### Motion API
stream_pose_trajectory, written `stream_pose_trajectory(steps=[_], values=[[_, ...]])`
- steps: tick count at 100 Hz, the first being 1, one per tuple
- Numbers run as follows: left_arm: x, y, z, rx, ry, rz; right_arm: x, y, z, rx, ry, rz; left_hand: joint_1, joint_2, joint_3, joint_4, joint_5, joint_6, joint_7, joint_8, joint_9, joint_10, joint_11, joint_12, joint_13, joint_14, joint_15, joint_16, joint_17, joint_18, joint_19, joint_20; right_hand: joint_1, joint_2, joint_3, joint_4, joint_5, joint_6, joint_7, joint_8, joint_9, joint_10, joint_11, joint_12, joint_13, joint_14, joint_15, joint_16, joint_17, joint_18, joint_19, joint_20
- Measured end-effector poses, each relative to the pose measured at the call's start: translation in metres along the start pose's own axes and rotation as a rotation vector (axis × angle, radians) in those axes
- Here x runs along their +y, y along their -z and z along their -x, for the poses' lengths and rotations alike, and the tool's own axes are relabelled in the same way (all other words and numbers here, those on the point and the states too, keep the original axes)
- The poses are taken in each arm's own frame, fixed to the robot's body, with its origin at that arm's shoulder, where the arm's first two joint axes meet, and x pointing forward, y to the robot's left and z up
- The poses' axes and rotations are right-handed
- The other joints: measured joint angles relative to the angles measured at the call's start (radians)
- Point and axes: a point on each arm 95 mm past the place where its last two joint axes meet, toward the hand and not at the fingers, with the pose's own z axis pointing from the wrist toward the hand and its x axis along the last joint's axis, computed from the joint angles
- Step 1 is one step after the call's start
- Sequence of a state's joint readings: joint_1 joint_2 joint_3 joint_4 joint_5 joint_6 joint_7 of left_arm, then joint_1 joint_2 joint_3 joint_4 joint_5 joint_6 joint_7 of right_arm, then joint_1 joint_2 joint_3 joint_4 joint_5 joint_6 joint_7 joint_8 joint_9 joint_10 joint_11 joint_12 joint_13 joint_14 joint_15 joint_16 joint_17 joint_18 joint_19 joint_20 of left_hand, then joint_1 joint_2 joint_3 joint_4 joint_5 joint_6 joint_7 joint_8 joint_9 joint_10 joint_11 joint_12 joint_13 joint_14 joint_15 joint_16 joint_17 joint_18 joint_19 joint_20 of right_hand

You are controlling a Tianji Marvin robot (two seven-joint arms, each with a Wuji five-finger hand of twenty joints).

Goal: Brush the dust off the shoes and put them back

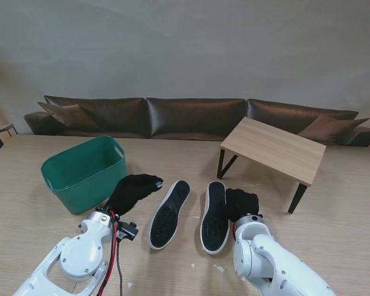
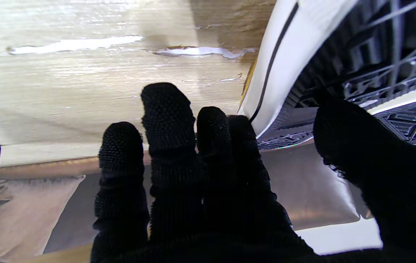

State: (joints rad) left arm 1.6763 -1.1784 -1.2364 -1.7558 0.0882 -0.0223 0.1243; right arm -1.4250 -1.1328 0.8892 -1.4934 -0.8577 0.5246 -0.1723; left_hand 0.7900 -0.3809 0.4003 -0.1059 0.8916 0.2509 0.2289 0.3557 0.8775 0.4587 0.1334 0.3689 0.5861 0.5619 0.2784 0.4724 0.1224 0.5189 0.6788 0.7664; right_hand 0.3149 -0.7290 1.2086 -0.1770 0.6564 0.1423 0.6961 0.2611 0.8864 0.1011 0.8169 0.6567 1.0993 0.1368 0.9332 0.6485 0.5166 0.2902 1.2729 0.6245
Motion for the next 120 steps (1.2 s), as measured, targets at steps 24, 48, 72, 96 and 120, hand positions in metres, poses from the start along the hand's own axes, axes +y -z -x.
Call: stream_pose_trajectory(steps=[24, 48, 72, 96, 120], values=[[0.0, 0.0, 0.0, -0.001, 0.005, 0.0, 0.002, 0.004, -0.001, -0.014, 0.009, -0.005, 0.0, 0.01, -0.011, 0.0, 0.0, 0.002, 0.0, 0.0, 0.0, 0.0, 0.0, 0.0, 0.0, 0.0, 0.0, 0.0, 0.0, 0.0, 0.0, 0.0, -0.008, 0.049, -0.089, 0.019, -0.075, -0.013, -0.035, -0.004, -0.083, -0.001, -0.037, -0.039, -0.075, 0.023, -0.073, -0.021, 0.0, 0.0, -0.025, 0.0], [0.0, 0.0, 0.0, -0.004, 0.009, 0.001, 0.002, 0.004, -0.001, -0.016, 0.009, -0.008, 0.0, 0.019, -0.023, 0.0, 0.0, 0.009, 0.0, 0.0, 0.0, 0.001, 0.0, 0.0, 0.0, 0.0, 0.0, 0.0, 0.0, 0.0, 0.0, 0.001, -0.041, 0.049, -0.123, 0.019, -0.085, -0.003, -0.038, -0.004, -0.102, -0.001, -0.051, -0.062, -0.082, 0.032, -0.092, -0.029, 0.0, 0.0, -0.032, 0.0], [0.0, 0.0, 0.0, -0.005, 0.009, 0.001, 0.002, 0.005, -0.002, -0.025, 0.024, -0.001, 0.0, 0.018, -0.033, 0.0, 0.0, 0.01, 0.002, 0.0, 0.0, 0.001, 0.0, 0.0, 0.0, 0.0, 0.0, 0.0, 0.0, 0.0, -0.001, 0.001, -0.045, 0.062, -0.165, 0.019, -0.085, 0.002, -0.038, -0.003, -0.102, -0.001, -0.051, -0.075, -0.082, 0.034, -0.092, -0.03, 0.0, 0.0, -0.032, 0.0], [0.0, 0.0, 0.0, -0.007, 0.008, 0.001, 0.012, 0.005, 0.0, -0.043, -0.015, 0.043, 0.0, 0.018, -0.04, 0.0, 0.0, 0.01, 0.002, 0.0, 0.0, 0.002, 0.002, 0.0, 0.0, 0.0, 0.0, 0.0, 0.002, 0.0, -0.004, 0.001, -0.056, 0.088, -0.17, 0.019, -0.094, -0.002, -0.034, -0.004, -0.102, -0.001, -0.051, -0.086, -0.082, 0.036, -0.096, -0.042, 0.0, 0.0, -0.033, 0.0], [0.0, 0.001, 0.001, -0.007, 0.007, 0.001, 0.022, 0.009, -0.002, -0.038, -0.086, 0.079, 0.0, 0.019, -0.042, 0.0, 0.0, 0.01, 0.002, 0.0, 0.0, 0.002, 0.002, 0.0, 0.0, 0.0, 0.0, 0.0, 0.003, 0.0, -0.012, 0.002, -0.056, 0.088, -0.189, 0.024, -0.094, -0.022, -0.034, -0.003, -0.102, -0.001, -0.051, -0.088, -0.092, 0.047, -0.1, -0.042, 0.0, 0.0, -0.043, 0.0]])
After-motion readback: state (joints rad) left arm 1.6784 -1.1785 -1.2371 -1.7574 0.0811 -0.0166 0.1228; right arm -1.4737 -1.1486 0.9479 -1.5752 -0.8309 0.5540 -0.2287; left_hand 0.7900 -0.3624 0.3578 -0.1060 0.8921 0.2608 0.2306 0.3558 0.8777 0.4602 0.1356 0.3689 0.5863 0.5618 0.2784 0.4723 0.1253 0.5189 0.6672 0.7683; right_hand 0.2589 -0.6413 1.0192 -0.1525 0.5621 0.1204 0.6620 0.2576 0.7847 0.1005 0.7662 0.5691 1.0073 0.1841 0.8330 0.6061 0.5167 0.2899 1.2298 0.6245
